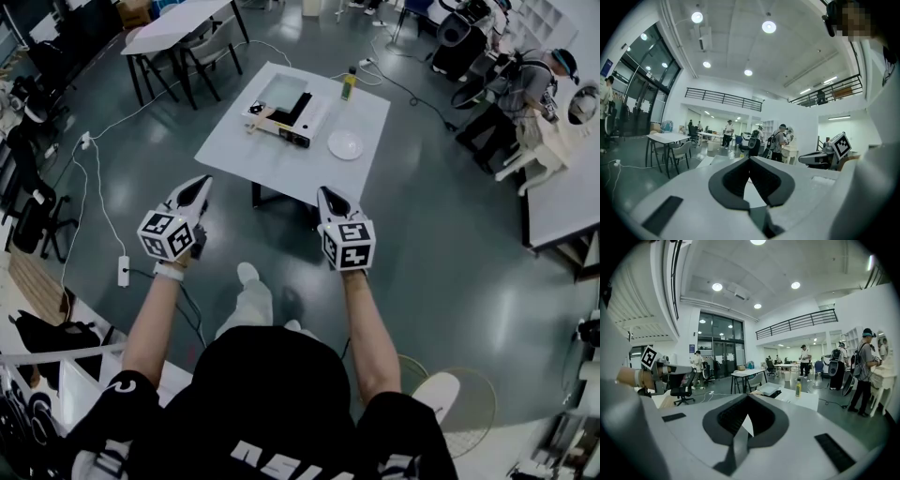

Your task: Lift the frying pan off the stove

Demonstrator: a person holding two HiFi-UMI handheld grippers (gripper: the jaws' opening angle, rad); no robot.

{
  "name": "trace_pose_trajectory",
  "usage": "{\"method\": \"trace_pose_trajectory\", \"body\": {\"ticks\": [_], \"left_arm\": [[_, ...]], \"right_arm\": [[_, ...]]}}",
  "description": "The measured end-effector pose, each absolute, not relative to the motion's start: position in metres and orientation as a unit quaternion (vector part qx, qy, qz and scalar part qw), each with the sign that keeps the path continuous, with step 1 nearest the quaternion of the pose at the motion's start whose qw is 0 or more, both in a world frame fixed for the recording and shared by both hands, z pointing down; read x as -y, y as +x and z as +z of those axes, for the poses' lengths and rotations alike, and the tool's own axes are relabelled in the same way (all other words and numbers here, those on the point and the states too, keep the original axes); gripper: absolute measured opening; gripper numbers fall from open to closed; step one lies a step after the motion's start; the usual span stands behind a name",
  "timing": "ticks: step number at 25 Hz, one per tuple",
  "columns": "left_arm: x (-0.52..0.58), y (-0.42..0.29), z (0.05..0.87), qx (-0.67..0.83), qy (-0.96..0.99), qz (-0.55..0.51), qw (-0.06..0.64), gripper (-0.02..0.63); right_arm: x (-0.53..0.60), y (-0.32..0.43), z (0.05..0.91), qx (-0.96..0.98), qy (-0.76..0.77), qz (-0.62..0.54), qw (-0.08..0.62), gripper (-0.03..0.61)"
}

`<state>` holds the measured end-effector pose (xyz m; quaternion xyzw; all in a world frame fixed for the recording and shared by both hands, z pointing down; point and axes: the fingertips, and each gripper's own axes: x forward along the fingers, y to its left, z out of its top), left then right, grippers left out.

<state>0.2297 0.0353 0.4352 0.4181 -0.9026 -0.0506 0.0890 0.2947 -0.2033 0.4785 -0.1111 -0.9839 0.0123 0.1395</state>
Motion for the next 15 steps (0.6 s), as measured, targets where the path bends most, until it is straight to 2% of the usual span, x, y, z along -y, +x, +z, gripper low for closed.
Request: {"method": "trace_pose_trajectory", "body": {"ticks": [15], "left_arm": [[-0.031, 0.149, 0.456, 0.898, 0.424, -0.061, 0.1, -0.002]], "right_arm": [[0.202, 0.215, 0.493, 0.983, -0.106, 0.016, 0.15, -0.005]]}}
